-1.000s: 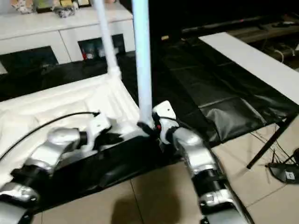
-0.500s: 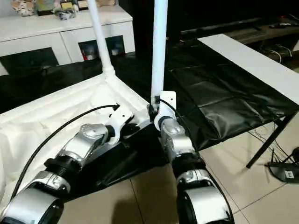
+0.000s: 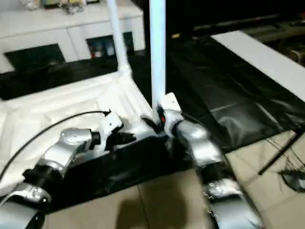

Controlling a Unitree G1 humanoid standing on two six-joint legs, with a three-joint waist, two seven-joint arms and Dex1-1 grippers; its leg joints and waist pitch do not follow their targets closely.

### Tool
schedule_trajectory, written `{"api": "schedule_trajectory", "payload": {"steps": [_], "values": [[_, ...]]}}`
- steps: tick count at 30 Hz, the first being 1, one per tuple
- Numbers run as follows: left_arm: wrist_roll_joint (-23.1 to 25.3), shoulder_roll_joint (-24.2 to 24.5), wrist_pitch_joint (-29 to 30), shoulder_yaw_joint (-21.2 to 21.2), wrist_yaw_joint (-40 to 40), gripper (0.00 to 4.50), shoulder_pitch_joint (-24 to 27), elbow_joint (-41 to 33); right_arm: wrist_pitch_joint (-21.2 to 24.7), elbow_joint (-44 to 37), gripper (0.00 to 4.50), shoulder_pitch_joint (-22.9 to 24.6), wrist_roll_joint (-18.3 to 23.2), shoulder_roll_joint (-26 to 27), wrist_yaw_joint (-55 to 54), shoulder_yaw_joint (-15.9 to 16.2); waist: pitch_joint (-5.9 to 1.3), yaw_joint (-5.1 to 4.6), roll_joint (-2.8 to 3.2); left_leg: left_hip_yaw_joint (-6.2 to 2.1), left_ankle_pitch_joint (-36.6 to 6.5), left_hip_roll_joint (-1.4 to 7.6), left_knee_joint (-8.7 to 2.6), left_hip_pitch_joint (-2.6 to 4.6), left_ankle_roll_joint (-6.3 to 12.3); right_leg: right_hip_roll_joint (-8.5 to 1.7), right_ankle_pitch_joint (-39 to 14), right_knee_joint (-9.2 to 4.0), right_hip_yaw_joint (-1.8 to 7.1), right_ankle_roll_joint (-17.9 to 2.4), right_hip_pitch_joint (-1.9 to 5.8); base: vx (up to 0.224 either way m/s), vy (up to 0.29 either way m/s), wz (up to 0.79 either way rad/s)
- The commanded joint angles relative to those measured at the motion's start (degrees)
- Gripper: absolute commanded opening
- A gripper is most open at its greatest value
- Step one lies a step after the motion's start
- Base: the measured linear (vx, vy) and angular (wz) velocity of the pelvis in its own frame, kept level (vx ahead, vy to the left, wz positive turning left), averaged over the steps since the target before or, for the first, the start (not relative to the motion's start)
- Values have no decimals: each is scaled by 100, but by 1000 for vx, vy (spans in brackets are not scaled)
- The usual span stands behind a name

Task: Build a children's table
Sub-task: Rotate leg to tighten

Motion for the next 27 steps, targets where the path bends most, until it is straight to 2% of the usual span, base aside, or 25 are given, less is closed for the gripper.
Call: {"api": "schedule_trajectory", "payload": {"steps": [1,3,5,7,10,14,16,18,20,24,27], "values": [[54,151,-11,-225,-361,0,142,38,115,-465,336,255,136,-279,962,412,-371,19,-77,2,-836,226,-325,73,878,-114,-29,-209,133,-1640,308,0,0,0],[60,291,-76,-230,-525,0,169,20,239,-685,336,376,252,-568,1377,436,-355,57,-95,5,-984,231,-344,81,879,-118,-325,-235,133,-1643,309,0,0,0],[64,389,-132,-245,-663,0,198,-16,299,-762,336,403,260,-655,1535,397,-324,59,-93,-1,-1309,242,-385,78,726,-130,-876,-281,140,-1566,297,0,0,0],[63,472,-151,-270,-776,0,233,-81,220,-637,336,313,158,-588,1418,321,-301,36,-92,-14,-1667,255,-429,107,470,-128,-1389,-327,153,-1459,258,0,0,0],[36,511,-111,-307,-843,0,260,-162,216,-553,336,200,100,-509,1254,327,-297,-15,-107,-36,-1860,242,-461,95,259,-126,-1615,-337,157,-1356,260,0,0,0],[13,521,-121,-324,-846,0,267,-188,150,-527,336,138,-13,-520,1252,442,-313,-23,-108,-33,-1718,240,-449,94,262,-120,-1324,-312,166,-1383,263,0,0,0],[7,517,-128,-320,-852,0,269,-194,83,-444,336,103,-163,-536,1256,498,-332,-12,-126,-15,-1448,232,-413,92,370,-122,-1008,-282,166,-1467,267,0,0,0],[4,522,-127,-320,-852,0,274,-205,92,-390,336,82,-221,-524,1261,495,-336,2,-120,-5,-1290,229,-394,89,456,-123,-853,-269,164,-1516,272,0,0,0],[-1,528,-122,-319,-845,0,280,-218,83,-315,336,49,-275,-502,1215,482,-334,13,-119,-3,-1237,230,-389,84,498,-125,-843,-265,160,-1535,278,0,0,0],[-8,550,-100,-327,-833,0,296,-255,42,-192,300,-6,-328,-486,1125,485,-323,3,-114,-12,-1432,235,-408,94,417,-117,-1106,-286,157,-1484,278,0,0,0],[-12,556,-103,-329,-833,0,295,-252,19,-150,278,-21,-361,-499,1145,492,-331,0,-115,-14,-1395,234,-403,91,416,-118,-1019,-277,159,-1491,284,0,0,0]]}}
